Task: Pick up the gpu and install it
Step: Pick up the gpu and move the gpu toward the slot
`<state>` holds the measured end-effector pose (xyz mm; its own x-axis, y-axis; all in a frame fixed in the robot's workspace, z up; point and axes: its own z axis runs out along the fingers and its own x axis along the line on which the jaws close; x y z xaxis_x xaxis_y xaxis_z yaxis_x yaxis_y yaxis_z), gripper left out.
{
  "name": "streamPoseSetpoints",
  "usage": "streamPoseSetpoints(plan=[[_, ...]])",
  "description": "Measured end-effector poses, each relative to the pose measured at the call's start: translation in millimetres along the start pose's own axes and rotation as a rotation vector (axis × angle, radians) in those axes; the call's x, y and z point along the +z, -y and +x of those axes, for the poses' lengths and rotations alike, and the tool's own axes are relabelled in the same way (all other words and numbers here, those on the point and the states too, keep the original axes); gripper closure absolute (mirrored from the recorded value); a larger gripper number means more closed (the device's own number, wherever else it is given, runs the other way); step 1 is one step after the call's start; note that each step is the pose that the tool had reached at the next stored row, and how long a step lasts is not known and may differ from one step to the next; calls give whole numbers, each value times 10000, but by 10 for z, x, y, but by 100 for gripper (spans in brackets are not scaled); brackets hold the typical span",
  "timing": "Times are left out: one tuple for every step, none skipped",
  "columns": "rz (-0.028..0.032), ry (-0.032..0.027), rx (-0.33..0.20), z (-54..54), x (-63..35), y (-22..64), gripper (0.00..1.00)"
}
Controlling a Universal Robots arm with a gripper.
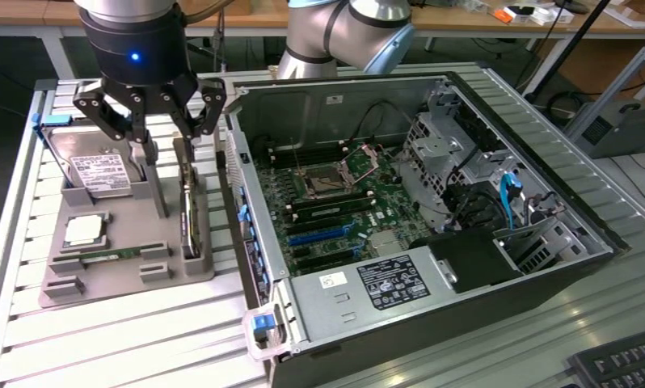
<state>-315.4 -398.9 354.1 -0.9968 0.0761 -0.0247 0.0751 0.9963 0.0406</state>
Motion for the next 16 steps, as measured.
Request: streamPoseSetpoints(plan=[[0,0,0,0,3,0,52],[0,1,0,0,7,0,52],[-1,1,0,0,11,0,52],[0,0,0,0,14,1,52],[0,0,0,0,20,1,52],[0,0,0,1,26,1,52],[-1,0,0,1,30,1,52],[0,0,0,1,33,1,52],[0,0,0,1,36,2,52],[0,0,0,1,39,2,52],[0,0,0,1,42,2,52],[0,-1,0,1,45,2,52],[0,0,0,1,49,2,52],[0,0,0,1,54,2,52],[0,1,0,1,57,2,52],[0,1,0,1,60,2,52]])
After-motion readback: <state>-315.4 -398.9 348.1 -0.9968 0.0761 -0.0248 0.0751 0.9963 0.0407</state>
